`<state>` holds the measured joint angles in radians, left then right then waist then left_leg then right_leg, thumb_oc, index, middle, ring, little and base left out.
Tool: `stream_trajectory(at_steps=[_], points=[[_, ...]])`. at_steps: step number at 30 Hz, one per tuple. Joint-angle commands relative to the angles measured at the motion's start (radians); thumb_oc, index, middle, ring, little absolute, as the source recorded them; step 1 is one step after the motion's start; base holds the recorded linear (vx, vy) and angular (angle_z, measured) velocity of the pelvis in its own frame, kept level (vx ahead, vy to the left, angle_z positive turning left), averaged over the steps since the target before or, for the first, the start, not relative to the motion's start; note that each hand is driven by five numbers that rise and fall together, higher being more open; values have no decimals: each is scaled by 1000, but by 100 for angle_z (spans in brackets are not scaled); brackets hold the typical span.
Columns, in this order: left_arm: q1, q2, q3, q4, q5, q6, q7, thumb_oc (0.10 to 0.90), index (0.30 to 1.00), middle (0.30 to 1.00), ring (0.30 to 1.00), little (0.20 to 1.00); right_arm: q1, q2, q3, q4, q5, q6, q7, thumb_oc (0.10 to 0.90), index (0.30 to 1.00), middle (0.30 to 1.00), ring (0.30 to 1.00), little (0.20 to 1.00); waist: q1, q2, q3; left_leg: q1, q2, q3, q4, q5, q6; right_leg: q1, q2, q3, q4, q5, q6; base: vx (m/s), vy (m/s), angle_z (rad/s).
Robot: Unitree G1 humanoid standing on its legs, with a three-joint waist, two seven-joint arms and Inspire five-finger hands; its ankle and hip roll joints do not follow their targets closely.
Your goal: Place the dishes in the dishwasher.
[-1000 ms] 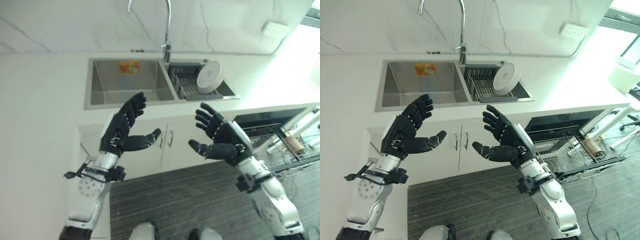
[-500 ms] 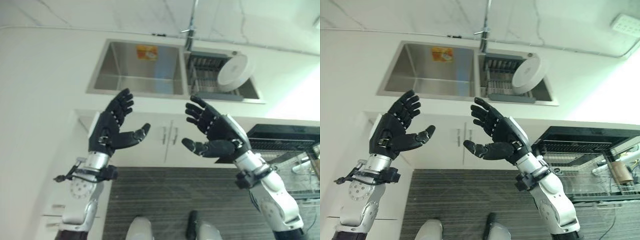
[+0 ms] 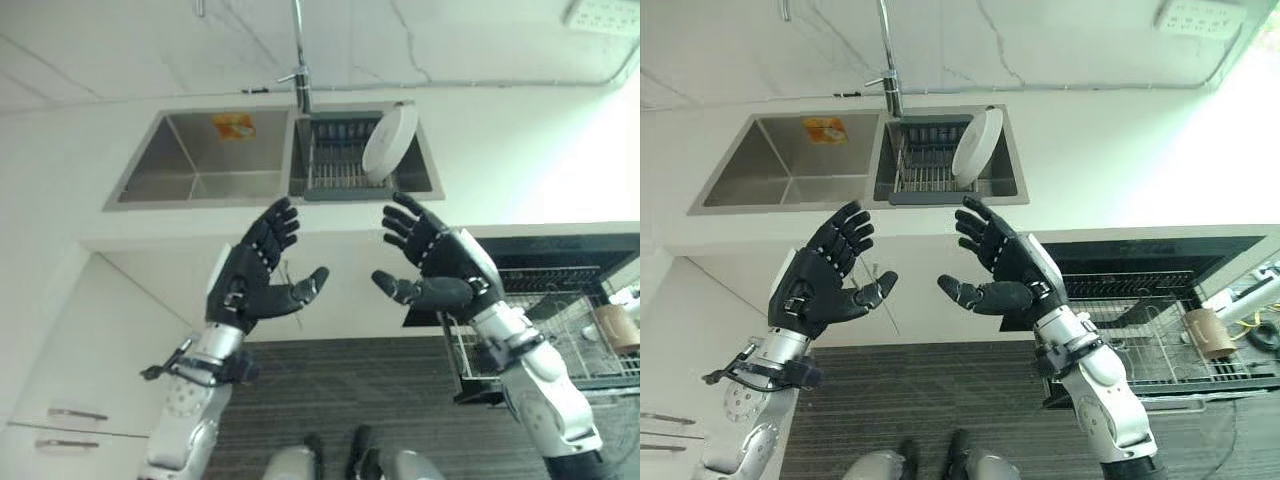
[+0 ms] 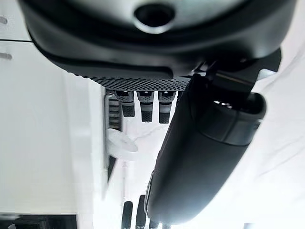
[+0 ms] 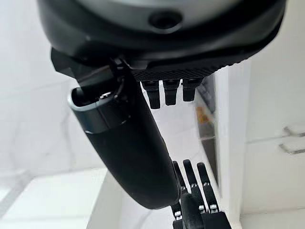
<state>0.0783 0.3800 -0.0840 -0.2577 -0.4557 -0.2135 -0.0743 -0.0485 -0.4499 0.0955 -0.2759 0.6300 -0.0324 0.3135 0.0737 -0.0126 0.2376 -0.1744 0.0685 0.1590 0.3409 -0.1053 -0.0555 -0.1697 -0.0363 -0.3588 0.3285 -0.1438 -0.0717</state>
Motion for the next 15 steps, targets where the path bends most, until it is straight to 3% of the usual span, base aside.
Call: stream_trajectory(at_steps=[1,2,7,11,15], points=[[-90,31,25,-94,15,-162,22,800,900,900,900,900,-74,-16,-63,-108,28,-146,-5,800,900,900,900,900,8,-7,-91,-9,63,-16,-41,18,-34,87,-109,66,-28,-20,157,22,379,-24],[-96,41,33,-88,29,-189,36,800,900,900,900,900,-66,-30,-80,-108,47,-138,13,800,900,900,900,900,-3,-5,-101,9,50,-28,-41,-2,-28,90,-110,76,-28,-21,160,48,338,-32],[-112,46,48,-72,19,-186,10,800,900,900,900,900,-42,-14,-118,-112,47,-169,-11,800,900,900,900,900,-8,-2,-106,47,25,-51,-41,-33,-5,124,-129,85,-28,-8,173,91,222,-21],[-130,53,77,-58,27,-170,-5,800,900,900,900,900,-63,33,-126,-111,9,-219,-117,800,900,900,900,900,6,-3,-103,77,-1,-42,-41,-61,34,154,-161,82,-28,5,201,113,256,18],[-168,60,67,-59,41,-160,3,800,900,900,900,900,-76,55,-127,-110,16,-220,-152,800,900,900,900,900,11,-7,-106,78,-20,-31,-41,-75,71,190,-177,94,-28,50,213,78,291,12]])
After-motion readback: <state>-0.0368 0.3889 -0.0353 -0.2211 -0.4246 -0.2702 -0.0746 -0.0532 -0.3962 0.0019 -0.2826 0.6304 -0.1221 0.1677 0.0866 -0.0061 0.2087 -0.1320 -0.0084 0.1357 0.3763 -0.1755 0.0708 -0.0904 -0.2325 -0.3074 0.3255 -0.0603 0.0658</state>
